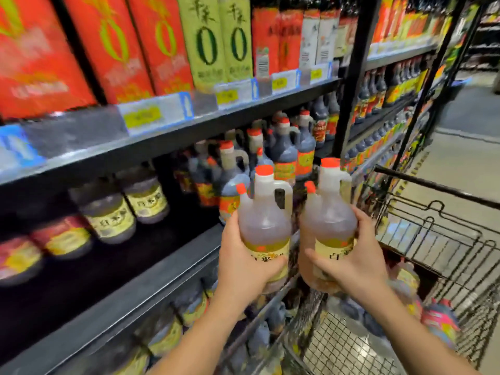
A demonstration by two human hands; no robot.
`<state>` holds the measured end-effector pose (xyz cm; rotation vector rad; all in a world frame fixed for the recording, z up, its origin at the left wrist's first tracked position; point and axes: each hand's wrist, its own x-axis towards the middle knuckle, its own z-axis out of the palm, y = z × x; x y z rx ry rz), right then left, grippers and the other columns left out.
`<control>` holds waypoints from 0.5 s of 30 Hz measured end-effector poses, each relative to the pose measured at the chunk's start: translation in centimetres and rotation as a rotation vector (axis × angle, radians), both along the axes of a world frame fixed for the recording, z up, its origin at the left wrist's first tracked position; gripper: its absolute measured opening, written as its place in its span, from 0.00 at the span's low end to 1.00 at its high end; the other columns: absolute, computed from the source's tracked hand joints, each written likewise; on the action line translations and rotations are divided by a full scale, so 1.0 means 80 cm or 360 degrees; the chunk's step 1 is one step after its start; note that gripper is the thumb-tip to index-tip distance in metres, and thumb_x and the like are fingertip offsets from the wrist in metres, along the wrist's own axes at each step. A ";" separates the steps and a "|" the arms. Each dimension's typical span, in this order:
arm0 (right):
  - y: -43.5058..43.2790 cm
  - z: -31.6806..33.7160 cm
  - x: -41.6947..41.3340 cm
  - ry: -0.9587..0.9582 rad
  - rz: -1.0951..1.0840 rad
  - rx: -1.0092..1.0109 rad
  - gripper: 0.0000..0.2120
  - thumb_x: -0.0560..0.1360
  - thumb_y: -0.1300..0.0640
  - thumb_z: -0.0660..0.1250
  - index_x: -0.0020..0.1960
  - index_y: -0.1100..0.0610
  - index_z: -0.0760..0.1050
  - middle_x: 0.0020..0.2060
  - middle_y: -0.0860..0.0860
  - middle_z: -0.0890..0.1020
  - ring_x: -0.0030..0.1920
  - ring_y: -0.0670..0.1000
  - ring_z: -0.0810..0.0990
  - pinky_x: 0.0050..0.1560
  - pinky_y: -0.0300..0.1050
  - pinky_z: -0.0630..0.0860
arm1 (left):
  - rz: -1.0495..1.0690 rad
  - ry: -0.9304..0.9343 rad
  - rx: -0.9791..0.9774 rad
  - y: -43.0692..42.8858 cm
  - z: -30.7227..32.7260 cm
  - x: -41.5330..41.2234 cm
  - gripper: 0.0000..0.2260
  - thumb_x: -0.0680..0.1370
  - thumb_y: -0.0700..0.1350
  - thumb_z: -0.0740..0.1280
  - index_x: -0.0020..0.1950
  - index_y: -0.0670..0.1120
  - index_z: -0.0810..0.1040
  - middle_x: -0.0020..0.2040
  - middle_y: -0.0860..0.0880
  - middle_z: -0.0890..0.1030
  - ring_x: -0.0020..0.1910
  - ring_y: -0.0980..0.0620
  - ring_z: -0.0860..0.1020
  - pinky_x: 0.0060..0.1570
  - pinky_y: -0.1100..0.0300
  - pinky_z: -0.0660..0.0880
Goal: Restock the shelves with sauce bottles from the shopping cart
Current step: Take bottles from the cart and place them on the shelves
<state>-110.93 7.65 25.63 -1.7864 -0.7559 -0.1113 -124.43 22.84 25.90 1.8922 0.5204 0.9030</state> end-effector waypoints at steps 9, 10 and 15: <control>0.104 0.003 -0.072 0.0057 0.0436 0.0085 0.49 0.53 0.42 0.81 0.68 0.41 0.60 0.61 0.41 0.74 0.60 0.40 0.75 0.57 0.32 0.72 | 0.0396 -0.0061 0.0006 0.067 0.009 -0.113 0.42 0.60 0.46 0.83 0.63 0.69 0.62 0.61 0.63 0.74 0.57 0.72 0.74 0.46 0.78 0.70; 0.114 0.003 -0.078 0.0067 0.0486 0.0077 0.49 0.53 0.42 0.81 0.68 0.40 0.60 0.61 0.39 0.73 0.60 0.38 0.75 0.56 0.31 0.72 | 0.0439 -0.0056 -0.0006 0.072 0.009 -0.122 0.42 0.60 0.47 0.83 0.63 0.70 0.62 0.61 0.64 0.74 0.57 0.72 0.74 0.46 0.78 0.70; 0.158 0.002 -0.098 0.0074 0.0675 0.0026 0.46 0.58 0.49 0.83 0.67 0.40 0.59 0.60 0.37 0.72 0.58 0.33 0.73 0.53 0.26 0.71 | 0.0667 0.0005 -0.0043 0.100 0.005 -0.158 0.38 0.59 0.49 0.83 0.58 0.70 0.63 0.57 0.62 0.75 0.53 0.68 0.76 0.46 0.75 0.73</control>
